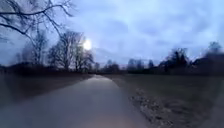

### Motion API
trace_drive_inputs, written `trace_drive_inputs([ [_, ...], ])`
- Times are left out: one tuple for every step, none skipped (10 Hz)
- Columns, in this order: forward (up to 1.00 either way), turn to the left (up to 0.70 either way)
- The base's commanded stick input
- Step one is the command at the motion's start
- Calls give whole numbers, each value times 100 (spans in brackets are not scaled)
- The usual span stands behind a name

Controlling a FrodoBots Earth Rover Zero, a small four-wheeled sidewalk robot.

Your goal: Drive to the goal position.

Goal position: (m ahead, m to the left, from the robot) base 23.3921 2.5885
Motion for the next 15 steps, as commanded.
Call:
trace_drive_inputs([
  [100, 4],
  [100, 4],
  [100, 4],
  [100, 4],
  [100, 4],
  [100, 4],
  [100, 4],
  [100, 4],
  [100, 4],
  [100, 4],
  [100, 4],
  [100, 4],
  [100, 4],
  [100, 4],
  [100, 4],
])
